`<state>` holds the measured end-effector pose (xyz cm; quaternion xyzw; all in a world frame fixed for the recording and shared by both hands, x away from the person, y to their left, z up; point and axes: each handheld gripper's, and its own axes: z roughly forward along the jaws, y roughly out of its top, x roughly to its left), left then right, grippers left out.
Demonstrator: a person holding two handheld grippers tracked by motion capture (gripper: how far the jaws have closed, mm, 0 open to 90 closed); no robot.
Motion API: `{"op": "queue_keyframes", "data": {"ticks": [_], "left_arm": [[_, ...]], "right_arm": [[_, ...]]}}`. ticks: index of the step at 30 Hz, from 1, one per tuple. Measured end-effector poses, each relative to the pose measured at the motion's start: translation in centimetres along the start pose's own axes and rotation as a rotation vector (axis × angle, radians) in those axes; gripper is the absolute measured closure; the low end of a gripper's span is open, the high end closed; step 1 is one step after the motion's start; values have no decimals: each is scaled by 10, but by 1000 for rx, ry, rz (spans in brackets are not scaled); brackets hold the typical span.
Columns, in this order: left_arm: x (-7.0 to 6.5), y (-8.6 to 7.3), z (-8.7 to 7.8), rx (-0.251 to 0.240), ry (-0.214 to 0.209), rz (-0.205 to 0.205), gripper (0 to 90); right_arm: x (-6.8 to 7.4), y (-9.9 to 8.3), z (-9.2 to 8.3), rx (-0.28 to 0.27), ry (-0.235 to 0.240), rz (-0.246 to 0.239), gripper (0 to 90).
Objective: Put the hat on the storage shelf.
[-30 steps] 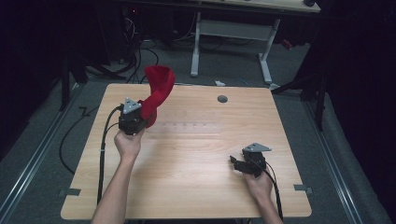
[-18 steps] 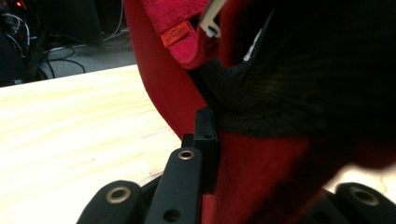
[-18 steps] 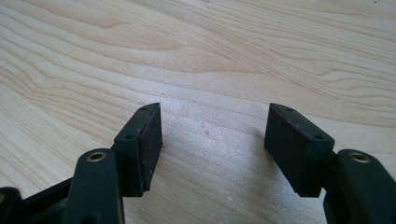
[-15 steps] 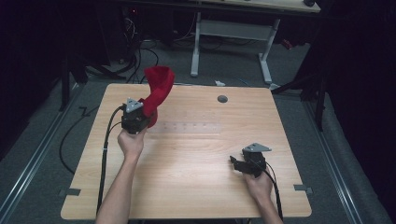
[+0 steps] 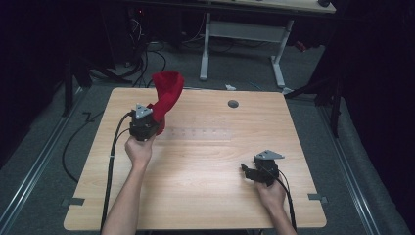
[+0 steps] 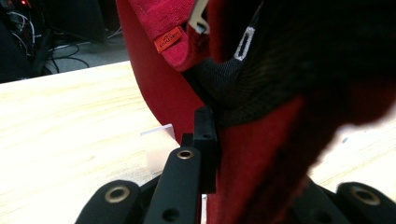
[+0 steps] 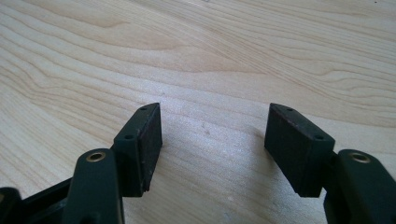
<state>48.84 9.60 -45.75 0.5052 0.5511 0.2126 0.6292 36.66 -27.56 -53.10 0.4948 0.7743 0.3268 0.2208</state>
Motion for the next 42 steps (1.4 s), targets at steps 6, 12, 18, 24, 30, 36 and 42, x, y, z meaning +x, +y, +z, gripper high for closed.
{"op": "queue_keyframes", "data": {"ticks": [6, 12, 18, 24, 30, 36, 42], "left_arm": [[3, -2, 0, -4, 0, -21, 835], [7, -7, 0, 4, 3, -40, 830], [11, -11, -3, 26, 4, -52, 827], [11, -13, -6, 38, 10, -42, 737], [13, -14, -13, 35, 26, -33, 577], [10, -13, -24, 34, 20, -16, 429], [10, -14, -35, 63, 30, -5, 376]], "right_arm": [[0, 0, 0, 0, 1, 0, 368], [0, 0, 0, 0, 0, 0, 368], [0, 0, 0, 0, -1, -1, 368], [0, 0, 0, 0, 0, 0, 368], [0, 0, 0, 0, 0, -1, 368], [0, 0, 0, 0, 0, 0, 368], [0, 0, 0, 0, 0, -1, 368]]}}
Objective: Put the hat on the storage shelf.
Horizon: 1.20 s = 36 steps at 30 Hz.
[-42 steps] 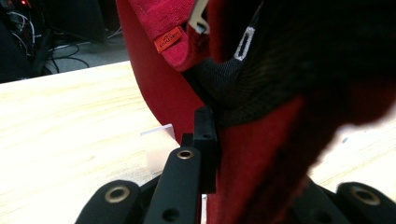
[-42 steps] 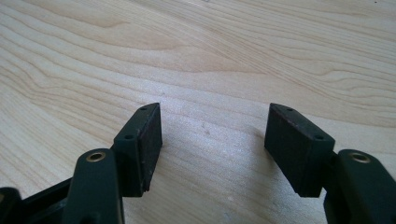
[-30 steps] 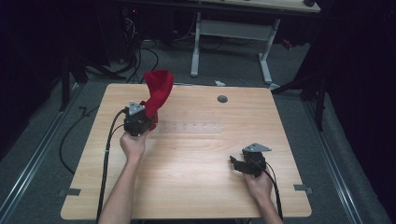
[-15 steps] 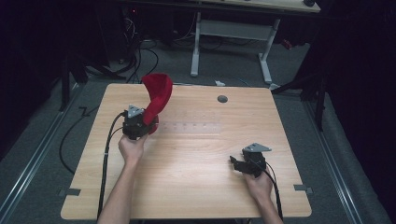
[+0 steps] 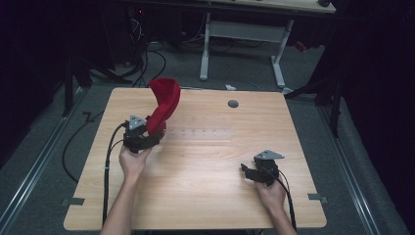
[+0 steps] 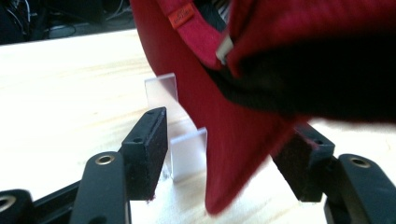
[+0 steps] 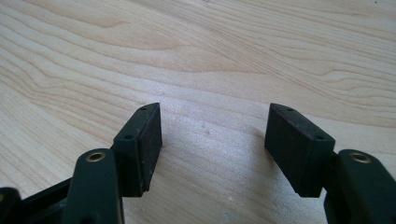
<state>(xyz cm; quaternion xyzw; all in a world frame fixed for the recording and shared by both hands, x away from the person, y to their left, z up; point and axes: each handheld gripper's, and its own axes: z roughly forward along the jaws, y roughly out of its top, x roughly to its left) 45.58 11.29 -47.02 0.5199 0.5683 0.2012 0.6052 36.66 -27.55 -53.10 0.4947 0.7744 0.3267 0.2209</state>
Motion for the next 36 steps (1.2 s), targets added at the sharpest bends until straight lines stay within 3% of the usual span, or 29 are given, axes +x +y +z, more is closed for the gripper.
{"op": "queue_keyframes", "data": {"ticks": [16, 21, 36], "left_arm": [[5, -2, -37, -19, 11, -4, 358], [5, -3, -48, -28, -3, -21, 357], [7, -18, -71, -23, -23, -47, 367]], "right_arm": [[0, 0, 0, -1, 0, -1, 368], [0, 0, 0, -1, 0, -1, 368], [0, 0, 0, -1, 0, 0, 368]]}}
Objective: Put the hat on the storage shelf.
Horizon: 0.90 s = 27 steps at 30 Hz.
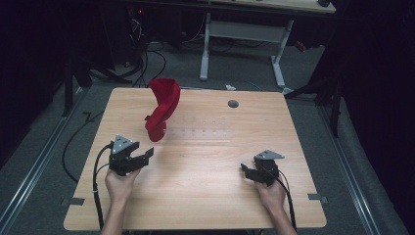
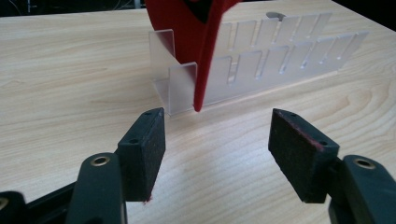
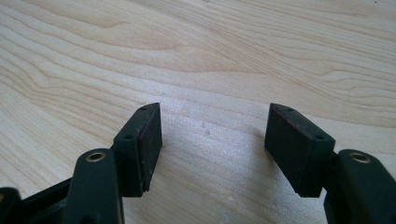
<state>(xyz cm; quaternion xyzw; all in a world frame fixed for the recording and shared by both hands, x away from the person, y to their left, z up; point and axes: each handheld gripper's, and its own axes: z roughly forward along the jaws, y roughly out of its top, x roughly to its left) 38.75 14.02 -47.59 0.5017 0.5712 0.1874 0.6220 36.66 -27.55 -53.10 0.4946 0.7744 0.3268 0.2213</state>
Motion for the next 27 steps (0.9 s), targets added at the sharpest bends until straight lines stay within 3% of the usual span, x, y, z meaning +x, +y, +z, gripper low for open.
{"op": "queue_keyframes", "data": {"ticks": [12, 23, 27], "left_arm": [[-13, -22, -7, 29, -24, 25, 370], [-22, -54, 2, 127, -39, 81, 347], [-24, -61, 6, 140, -41, 72, 347]], "right_arm": [[0, 0, 0, 0, 0, 0, 368], [0, 0, 0, 0, -1, 0, 368], [0, 0, 0, 0, -1, 0, 368]]}}
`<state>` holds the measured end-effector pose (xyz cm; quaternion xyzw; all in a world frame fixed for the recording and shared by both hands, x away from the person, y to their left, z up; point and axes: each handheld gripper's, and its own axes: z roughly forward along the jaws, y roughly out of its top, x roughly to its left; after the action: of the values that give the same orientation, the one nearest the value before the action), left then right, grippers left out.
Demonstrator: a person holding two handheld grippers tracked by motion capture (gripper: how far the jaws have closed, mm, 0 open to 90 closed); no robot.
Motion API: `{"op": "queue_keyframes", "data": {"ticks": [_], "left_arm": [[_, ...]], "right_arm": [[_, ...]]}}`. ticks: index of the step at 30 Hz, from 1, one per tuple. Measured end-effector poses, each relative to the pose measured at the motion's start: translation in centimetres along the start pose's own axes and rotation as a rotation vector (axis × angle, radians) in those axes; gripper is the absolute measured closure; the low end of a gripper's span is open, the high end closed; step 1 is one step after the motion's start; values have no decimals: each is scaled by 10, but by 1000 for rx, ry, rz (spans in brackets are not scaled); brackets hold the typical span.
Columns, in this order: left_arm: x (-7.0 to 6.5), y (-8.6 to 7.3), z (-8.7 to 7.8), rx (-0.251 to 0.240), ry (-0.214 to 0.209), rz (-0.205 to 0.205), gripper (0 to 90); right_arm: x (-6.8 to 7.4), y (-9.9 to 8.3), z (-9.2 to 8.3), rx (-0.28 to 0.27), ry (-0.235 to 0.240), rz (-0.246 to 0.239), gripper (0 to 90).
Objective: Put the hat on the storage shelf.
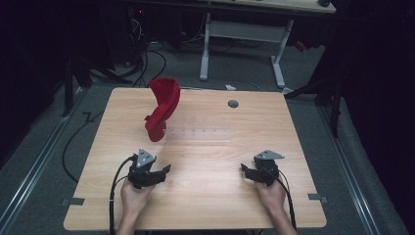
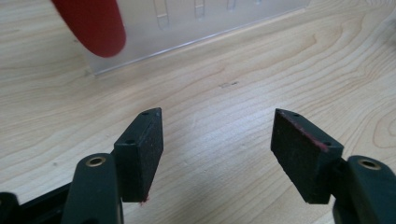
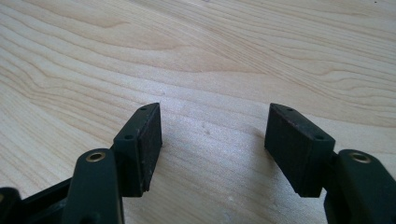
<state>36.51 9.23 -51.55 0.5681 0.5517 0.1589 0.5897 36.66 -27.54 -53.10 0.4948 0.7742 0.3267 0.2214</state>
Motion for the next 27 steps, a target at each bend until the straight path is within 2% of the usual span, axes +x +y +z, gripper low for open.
{"op": "queue_keyframes", "data": {"ticks": [3, 8, 12, 22, 27], "left_arm": [[0, -6, 4, 10, 3, -6, 345], [1, -15, 11, 32, 11, 5, 346], [1, -20, 15, 33, 16, 6, 352], [4, -25, 22, 49, 61, 33, 346], [3, -28, 23, 57, 73, 59, 320]], "right_arm": [[0, 0, 0, 0, 0, 0, 368], [0, 0, 0, 0, 0, 0, 368], [0, 0, 0, 0, 0, 0, 368], [0, 0, 0, 0, -1, 1, 368], [0, 0, 0, 0, 0, 1, 368]]}}
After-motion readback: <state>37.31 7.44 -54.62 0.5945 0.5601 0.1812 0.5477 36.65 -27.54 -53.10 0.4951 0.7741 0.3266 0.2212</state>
